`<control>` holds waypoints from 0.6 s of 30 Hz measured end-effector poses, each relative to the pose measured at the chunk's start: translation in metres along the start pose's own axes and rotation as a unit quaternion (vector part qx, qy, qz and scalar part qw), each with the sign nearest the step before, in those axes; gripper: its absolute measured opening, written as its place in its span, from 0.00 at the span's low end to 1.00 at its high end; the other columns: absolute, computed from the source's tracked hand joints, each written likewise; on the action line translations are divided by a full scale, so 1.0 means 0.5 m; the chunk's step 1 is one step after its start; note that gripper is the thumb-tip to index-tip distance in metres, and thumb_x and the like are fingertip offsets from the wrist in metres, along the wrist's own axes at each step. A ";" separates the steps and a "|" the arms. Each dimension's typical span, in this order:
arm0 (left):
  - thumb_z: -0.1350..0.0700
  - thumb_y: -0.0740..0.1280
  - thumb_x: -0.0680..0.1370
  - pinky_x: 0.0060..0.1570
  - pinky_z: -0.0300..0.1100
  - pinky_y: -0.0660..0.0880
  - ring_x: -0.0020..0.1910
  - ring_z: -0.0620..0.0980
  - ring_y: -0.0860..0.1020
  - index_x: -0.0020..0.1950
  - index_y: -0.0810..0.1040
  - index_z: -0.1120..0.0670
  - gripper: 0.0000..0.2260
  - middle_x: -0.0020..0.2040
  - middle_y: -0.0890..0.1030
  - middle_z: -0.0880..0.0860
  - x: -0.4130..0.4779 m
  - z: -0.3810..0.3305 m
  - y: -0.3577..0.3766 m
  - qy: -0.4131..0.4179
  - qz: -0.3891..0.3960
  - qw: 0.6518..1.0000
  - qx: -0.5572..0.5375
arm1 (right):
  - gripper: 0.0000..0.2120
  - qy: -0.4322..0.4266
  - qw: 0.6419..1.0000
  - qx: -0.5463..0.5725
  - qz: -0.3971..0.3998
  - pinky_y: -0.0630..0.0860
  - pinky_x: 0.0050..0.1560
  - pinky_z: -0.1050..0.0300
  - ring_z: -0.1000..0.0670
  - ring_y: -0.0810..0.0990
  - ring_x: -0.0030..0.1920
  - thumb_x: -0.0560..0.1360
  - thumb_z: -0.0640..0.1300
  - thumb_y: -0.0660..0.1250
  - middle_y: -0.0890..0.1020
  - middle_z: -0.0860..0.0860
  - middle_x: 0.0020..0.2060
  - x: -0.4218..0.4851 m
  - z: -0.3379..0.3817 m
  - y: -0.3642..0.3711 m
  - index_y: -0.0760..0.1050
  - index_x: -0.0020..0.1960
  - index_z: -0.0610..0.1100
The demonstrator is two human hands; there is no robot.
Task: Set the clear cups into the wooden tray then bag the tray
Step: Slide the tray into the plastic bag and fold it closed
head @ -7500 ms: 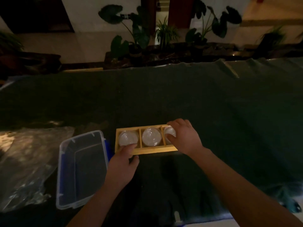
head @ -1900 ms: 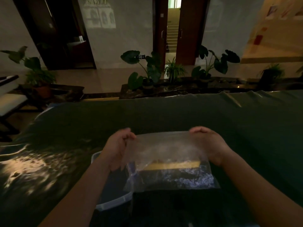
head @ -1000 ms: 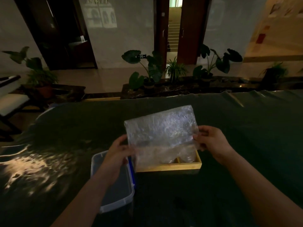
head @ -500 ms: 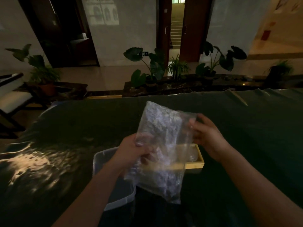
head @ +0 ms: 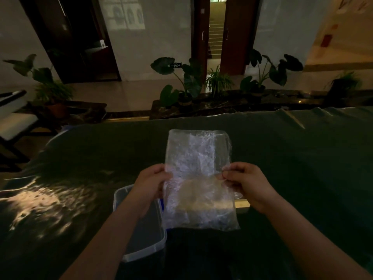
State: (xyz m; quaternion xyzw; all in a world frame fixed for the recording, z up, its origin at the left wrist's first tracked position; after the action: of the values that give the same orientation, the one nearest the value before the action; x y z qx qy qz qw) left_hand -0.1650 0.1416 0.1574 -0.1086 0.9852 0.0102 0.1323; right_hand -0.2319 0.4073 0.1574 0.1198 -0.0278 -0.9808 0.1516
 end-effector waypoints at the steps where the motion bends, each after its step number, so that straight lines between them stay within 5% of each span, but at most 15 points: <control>1: 0.62 0.67 0.80 0.45 0.51 0.84 0.48 0.54 0.87 0.56 0.84 0.50 0.10 0.52 0.87 0.54 0.004 -0.002 -0.003 0.008 -0.006 1.000 0.024 | 0.10 0.000 1.000 0.006 0.011 0.83 0.42 0.54 0.47 0.87 0.41 0.76 0.36 0.71 0.87 0.42 0.47 -0.001 -0.001 0.000 0.81 0.56 0.40; 5: 0.65 0.70 0.77 0.34 0.40 0.82 0.43 0.51 0.87 0.51 0.85 0.50 0.10 0.48 0.87 0.53 0.011 -0.004 -0.001 0.023 -0.003 0.999 0.034 | 0.10 -0.014 1.000 -0.004 0.011 0.85 0.48 0.46 0.41 0.87 0.49 0.74 0.34 0.73 0.87 0.43 0.51 -0.001 -0.006 0.008 0.85 0.51 0.46; 10: 0.63 0.67 0.77 0.34 0.46 0.82 0.40 0.53 0.87 0.44 0.86 0.47 0.12 0.43 0.88 0.52 0.013 0.005 -0.004 0.000 0.010 1.000 -0.007 | 0.09 0.017 0.999 0.003 0.027 0.84 0.43 0.51 0.43 0.86 0.45 0.74 0.29 0.69 0.85 0.39 0.51 0.008 -0.009 -0.004 0.85 0.47 0.39; 13: 0.60 0.65 0.78 0.37 0.52 0.83 0.43 0.56 0.87 0.52 0.84 0.46 0.11 0.48 0.88 0.54 0.010 0.008 -0.009 -0.002 0.059 0.998 -0.032 | 0.10 0.024 0.998 0.023 0.050 0.84 0.44 0.51 0.43 0.85 0.45 0.72 0.31 0.71 0.84 0.37 0.54 0.010 -0.013 -0.008 0.84 0.52 0.39; 18: 0.61 0.63 0.82 0.44 0.57 0.84 0.48 0.56 0.87 0.55 0.84 0.43 0.15 0.53 0.87 0.53 0.012 0.010 -0.013 0.002 0.067 0.997 -0.025 | 0.14 -0.023 0.995 0.065 0.075 0.84 0.44 0.51 0.45 0.87 0.49 0.76 0.36 0.68 0.87 0.46 0.54 -0.004 0.001 0.003 0.85 0.56 0.50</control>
State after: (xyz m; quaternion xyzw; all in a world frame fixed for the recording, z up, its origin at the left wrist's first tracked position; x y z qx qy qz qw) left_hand -0.1679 0.1341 0.1511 -0.0452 0.9900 0.0435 0.1265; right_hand -0.2299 0.4065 0.1584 0.1041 -0.1039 -0.9652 0.2163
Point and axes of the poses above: each hand's wrist, its own x-axis towards the middle knuckle, its own y-axis out of the palm, z = x × y, the point moved 5 cm from there along x, towards the middle knuckle
